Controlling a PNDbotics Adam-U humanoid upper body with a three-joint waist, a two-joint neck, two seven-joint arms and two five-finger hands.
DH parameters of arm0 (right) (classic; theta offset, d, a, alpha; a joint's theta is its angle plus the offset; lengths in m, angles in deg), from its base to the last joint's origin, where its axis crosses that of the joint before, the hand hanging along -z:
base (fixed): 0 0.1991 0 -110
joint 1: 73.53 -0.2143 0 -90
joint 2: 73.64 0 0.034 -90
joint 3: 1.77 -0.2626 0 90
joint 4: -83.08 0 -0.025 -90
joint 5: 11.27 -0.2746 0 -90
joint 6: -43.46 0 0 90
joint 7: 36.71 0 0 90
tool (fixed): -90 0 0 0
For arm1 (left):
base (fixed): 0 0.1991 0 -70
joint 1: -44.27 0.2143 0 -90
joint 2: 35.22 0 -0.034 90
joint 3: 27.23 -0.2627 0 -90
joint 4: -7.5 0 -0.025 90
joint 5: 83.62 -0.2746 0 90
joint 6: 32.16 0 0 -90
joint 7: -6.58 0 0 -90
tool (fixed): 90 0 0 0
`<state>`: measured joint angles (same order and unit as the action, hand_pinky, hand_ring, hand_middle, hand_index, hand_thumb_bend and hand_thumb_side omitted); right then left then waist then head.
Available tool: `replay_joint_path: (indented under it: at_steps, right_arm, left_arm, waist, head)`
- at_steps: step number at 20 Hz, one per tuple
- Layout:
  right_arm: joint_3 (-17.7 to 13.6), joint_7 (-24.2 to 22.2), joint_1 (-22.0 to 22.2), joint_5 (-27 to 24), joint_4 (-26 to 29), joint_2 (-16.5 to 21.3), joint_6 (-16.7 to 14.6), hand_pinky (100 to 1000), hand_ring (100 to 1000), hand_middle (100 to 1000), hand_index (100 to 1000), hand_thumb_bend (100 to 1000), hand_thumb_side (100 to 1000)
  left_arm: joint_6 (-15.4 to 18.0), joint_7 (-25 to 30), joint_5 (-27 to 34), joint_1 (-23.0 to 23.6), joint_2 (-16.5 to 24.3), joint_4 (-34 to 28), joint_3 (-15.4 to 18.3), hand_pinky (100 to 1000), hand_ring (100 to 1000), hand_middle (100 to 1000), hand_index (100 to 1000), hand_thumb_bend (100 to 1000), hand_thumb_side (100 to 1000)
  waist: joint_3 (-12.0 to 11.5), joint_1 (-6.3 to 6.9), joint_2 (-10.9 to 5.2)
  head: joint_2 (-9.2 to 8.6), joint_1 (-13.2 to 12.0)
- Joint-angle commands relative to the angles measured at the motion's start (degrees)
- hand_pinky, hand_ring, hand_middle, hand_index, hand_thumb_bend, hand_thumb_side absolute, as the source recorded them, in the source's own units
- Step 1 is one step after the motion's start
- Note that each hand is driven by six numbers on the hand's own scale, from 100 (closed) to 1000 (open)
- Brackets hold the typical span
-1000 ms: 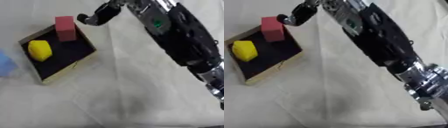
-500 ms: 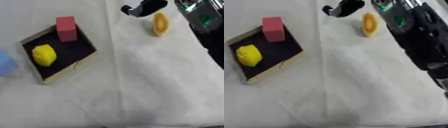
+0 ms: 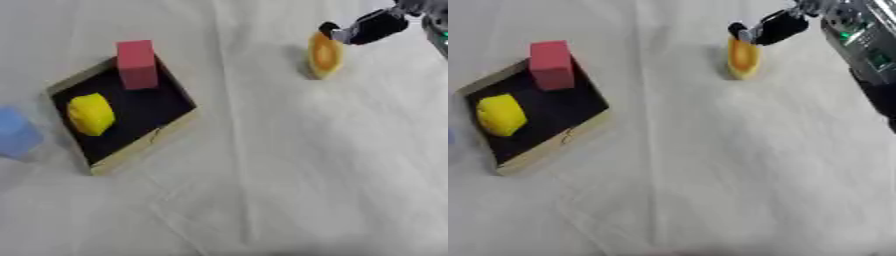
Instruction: Pick up objects on the table and place them in the box.
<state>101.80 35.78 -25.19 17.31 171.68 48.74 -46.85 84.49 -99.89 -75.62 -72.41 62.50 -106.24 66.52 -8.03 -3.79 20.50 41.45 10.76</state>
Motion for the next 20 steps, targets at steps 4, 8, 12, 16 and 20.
replay_joint_path:
  at_steps: [4,8,12,16,20]
  right_arm:
    - [-1.7,-1.4,0.6,-1.3,-1.9,2.9,0.5,902,932,759,877,332,282]
    - [-1.4,-2.1,0.9,-2.1,-2.9,2.6,0.5,903,933,758,879,297,312]
    - [-1.1,-2.8,0.6,-2.5,-4.3,2.0,0.2,904,934,758,883,282,300]
    - [-0.9,-3.3,0.2,-2.6,-5.7,1.5,-0.2,904,934,759,883,287,311]
    - [-0.9,-3.3,0.1,-1.3,-7.3,1.2,-0.3,902,934,763,885,314,337]
  left_arm:
    - [-0.3,0.0,0.1,-0.7,0.9,-0.8,0.3,707,668,622,766,100,356]
    - [-0.5,0.1,0.2,-0.9,0.8,-0.8,0.2,707,668,622,766,100,369]
    - [-0.5,0.1,0.2,-1.1,0.8,-0.8,0.2,707,668,622,766,100,369]
    - [-0.4,0.1,0.2,-1.3,0.7,-0.8,0.1,707,669,622,766,100,375]
    - [-0.4,0.2,0.3,-1.4,0.6,-0.8,0.1,706,672,622,766,100,381]
  waist:
    - [0.1,0.75,-0.24]
    - [0.0,0.63,-0.08]
    - [-0.2,0.62,0.21]
    - [-0.4,0.61,0.6]
    - [-0.6,0.6,1.12]
  head:
    - [-0.82,-0.1]
    - [-1.09,-0.3]
    - [-1.44,-0.3]
    - [-1.85,-0.3]
    - [-2.22,-0.3]
